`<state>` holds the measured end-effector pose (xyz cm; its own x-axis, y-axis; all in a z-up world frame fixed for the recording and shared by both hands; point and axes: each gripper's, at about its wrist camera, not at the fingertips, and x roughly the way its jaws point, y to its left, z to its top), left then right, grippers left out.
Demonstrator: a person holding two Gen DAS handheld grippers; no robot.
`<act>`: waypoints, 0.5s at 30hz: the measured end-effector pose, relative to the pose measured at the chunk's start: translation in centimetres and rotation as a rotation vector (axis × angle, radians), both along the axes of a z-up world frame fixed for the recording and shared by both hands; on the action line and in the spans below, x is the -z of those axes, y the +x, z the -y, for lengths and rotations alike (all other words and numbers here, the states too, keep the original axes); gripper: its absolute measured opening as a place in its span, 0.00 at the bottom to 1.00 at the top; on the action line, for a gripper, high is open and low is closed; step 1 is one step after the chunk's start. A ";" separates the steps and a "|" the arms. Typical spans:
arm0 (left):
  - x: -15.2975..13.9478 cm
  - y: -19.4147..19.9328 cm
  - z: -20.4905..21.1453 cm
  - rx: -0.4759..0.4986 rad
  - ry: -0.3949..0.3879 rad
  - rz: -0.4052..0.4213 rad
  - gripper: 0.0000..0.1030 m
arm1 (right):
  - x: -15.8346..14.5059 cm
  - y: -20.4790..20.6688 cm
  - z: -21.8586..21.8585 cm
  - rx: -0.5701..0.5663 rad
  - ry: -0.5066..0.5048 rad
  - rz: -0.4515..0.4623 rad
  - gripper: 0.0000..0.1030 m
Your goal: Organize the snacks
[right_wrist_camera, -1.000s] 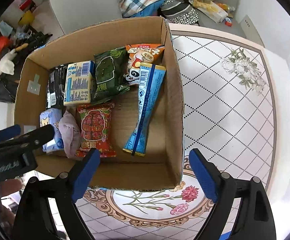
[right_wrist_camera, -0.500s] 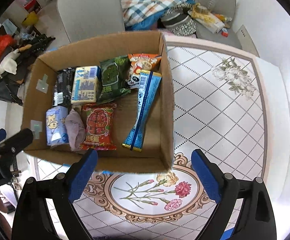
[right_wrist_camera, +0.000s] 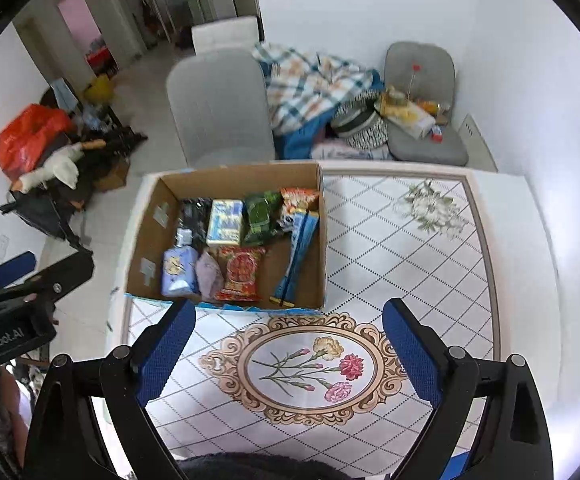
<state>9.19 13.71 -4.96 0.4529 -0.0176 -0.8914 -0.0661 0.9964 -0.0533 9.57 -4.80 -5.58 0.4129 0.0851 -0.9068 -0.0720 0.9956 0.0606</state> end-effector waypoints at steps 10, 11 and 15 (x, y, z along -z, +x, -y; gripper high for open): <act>-4.7 -4.1 1.3 0.022 0.035 0.083 0.99 | -6.7 -4.6 1.2 0.002 -0.012 0.099 0.94; -5.0 -4.4 1.5 0.021 0.037 0.094 0.99 | -7.1 -4.8 1.4 0.003 -0.014 0.102 0.94; -5.9 -5.1 1.9 0.019 0.053 0.122 0.99 | -8.0 -5.5 1.9 0.013 -0.025 0.117 0.94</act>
